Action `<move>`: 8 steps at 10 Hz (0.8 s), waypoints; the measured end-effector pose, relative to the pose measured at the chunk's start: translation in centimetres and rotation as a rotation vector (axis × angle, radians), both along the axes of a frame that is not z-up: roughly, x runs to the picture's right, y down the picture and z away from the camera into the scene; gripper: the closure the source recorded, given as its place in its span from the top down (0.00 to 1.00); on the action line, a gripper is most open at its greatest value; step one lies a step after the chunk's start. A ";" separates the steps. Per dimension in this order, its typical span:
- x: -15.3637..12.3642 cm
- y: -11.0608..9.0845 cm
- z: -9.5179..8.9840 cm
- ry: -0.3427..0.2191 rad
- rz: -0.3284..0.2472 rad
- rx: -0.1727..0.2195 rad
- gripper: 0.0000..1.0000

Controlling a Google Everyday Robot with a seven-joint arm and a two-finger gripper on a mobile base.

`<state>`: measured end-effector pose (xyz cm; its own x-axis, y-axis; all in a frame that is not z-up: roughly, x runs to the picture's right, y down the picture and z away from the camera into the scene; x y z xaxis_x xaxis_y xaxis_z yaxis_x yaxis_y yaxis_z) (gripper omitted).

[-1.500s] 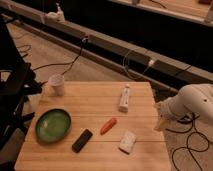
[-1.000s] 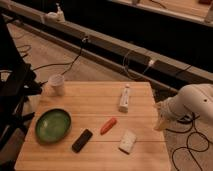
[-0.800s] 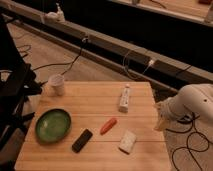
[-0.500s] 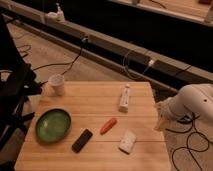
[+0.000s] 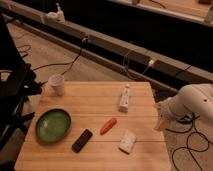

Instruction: Place the eraser on the white sponge

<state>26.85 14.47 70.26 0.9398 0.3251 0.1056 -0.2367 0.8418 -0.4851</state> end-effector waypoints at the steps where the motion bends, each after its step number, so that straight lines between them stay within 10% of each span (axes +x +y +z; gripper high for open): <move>1: 0.0 0.0 0.0 0.000 0.001 0.000 0.71; 8: 0.0 -0.4 0.2 -0.006 -0.016 0.006 0.71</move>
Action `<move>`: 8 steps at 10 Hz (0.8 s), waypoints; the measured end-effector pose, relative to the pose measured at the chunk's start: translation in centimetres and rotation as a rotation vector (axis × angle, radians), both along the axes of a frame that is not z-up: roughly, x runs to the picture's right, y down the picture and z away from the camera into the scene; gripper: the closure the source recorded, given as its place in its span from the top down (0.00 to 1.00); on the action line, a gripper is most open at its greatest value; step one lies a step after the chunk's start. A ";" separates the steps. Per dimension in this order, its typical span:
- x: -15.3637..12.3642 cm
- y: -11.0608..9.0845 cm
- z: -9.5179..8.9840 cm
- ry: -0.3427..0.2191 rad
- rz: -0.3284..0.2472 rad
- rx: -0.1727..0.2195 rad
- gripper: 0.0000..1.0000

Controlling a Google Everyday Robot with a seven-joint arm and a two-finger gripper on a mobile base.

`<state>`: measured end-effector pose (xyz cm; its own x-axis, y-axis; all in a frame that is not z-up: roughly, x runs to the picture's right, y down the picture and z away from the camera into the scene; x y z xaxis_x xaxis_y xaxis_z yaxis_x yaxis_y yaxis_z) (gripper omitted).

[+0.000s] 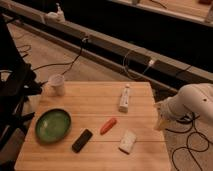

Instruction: Place the eraser on the white sponge

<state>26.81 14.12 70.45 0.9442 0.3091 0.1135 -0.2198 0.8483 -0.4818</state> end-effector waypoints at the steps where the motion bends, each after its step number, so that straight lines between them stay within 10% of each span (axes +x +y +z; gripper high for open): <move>1: -0.6 -0.1 0.2 -0.021 -0.024 0.000 0.71; 8: -10.5 0.5 1.9 -0.203 -0.205 -0.016 0.71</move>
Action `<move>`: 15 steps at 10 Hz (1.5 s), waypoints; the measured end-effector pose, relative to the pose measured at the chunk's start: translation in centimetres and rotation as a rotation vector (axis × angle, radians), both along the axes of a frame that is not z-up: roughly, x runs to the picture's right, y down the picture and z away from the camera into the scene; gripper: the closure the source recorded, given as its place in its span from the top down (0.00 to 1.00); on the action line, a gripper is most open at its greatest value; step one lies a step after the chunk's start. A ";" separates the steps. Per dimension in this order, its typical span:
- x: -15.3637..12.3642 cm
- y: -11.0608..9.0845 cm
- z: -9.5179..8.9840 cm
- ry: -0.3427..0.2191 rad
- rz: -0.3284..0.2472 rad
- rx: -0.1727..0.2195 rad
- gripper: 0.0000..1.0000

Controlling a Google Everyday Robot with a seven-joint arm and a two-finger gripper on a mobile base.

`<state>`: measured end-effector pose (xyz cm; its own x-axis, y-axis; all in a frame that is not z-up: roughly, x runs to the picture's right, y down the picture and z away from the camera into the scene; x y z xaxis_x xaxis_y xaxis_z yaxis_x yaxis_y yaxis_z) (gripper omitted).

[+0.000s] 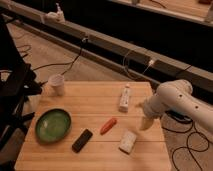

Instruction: Place the eraser on the white sponge

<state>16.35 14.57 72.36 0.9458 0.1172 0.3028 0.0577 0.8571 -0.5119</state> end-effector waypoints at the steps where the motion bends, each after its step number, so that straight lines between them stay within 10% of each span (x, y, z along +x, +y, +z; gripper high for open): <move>1: -2.6 -0.2 0.2 -0.043 -0.027 0.015 0.71; 8: -18.5 4.4 0.3 -0.330 -0.193 -0.050 0.71; 15: -20.6 6.1 -0.2 -0.390 -0.244 -0.092 0.71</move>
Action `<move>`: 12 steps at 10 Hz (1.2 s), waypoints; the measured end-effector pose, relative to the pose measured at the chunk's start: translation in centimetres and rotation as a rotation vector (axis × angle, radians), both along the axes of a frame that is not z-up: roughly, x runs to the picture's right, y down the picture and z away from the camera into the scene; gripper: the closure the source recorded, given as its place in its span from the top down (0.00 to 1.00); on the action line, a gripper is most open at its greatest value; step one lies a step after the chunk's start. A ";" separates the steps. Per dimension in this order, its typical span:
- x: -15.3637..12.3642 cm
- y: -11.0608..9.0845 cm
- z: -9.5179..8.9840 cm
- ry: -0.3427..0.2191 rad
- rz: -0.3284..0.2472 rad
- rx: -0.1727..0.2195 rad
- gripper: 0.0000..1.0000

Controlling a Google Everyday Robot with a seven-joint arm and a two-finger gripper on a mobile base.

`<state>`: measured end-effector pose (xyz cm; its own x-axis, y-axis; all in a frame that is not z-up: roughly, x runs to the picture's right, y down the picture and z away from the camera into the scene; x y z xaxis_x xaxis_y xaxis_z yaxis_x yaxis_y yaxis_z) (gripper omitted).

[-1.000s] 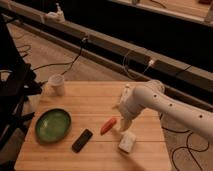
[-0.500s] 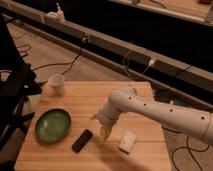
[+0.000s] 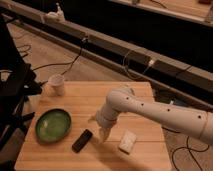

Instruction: Place the eraser on the white sponge

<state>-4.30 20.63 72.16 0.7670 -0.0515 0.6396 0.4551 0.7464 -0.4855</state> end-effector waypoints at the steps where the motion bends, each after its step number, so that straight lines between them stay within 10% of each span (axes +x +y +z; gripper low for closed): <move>1: -0.8 0.0 0.6 -0.016 -0.006 -0.003 0.71; 12: -6.6 3.2 8.6 -0.126 -0.080 -0.117 0.71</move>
